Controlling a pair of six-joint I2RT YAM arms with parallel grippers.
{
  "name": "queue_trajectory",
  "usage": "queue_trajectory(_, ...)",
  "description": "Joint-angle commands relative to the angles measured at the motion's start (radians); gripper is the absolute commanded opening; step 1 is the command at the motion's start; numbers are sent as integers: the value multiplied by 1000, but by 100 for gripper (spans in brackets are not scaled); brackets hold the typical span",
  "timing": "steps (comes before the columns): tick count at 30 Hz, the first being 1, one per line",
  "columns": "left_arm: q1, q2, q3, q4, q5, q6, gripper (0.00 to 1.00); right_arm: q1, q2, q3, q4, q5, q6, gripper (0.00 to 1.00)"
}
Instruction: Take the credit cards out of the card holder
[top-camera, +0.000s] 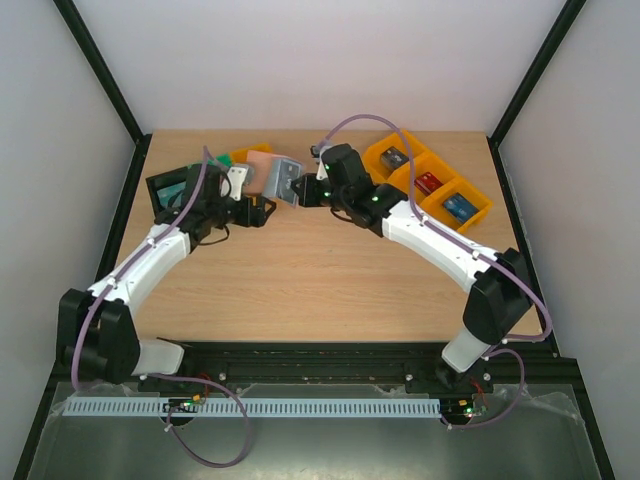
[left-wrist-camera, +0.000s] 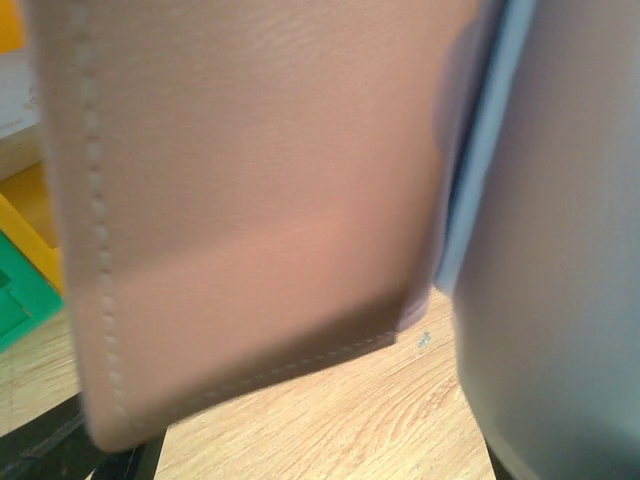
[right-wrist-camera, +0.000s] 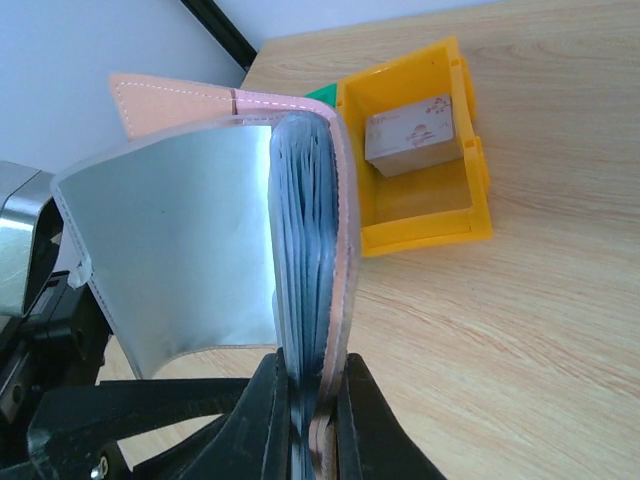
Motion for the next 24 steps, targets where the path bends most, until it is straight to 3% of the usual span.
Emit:
queue_trajectory(1, 1, -56, -25, 41, 9, 0, 85, 3, -77, -29, 43, -13, 48, 1)
queue_trajectory(15, 16, -111, -106, 102, 135, -76, 86, 15, -177, -148, 104, -30, 146, 2)
queue_trajectory(24, 49, -110, -116, 105, 111, -83, 86, 15, -221, -160, 54, -1, 88, 2)
